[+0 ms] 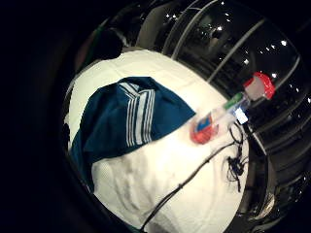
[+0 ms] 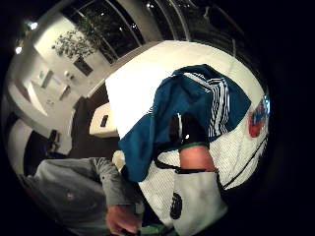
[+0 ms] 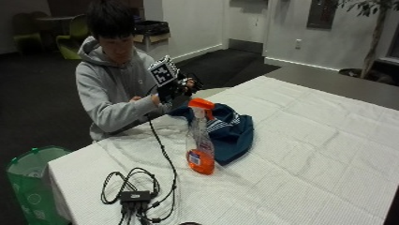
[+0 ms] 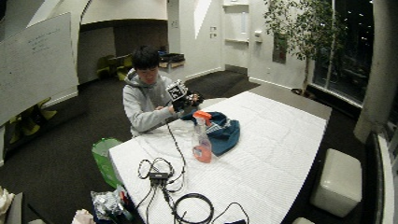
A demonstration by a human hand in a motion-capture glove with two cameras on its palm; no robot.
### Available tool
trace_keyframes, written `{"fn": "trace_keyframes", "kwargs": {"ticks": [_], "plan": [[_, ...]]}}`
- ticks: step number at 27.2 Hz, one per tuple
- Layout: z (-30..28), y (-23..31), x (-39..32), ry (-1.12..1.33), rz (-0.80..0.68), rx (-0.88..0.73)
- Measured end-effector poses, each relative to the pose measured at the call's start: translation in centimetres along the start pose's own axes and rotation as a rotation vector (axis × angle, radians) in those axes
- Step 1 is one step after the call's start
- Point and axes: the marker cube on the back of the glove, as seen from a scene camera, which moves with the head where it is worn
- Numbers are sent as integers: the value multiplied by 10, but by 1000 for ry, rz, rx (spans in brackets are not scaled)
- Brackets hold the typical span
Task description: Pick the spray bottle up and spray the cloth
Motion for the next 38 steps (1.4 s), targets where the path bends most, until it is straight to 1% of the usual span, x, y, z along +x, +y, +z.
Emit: {"fn": "trace_keyframes", "kwargs": {"ticks": [14, 19, 23, 27, 33, 38], "plan": [[0, -3, 1, -22, -7, -4], [0, 4, -1, -6, -32, 6], [-5, 17, 9, 11, -6, 39], [-16, 40, 42, 1, 68, 124], [-36, 88, 114, -38, 261, 275], [-49, 113, 157, -47, 354, 359]]}}
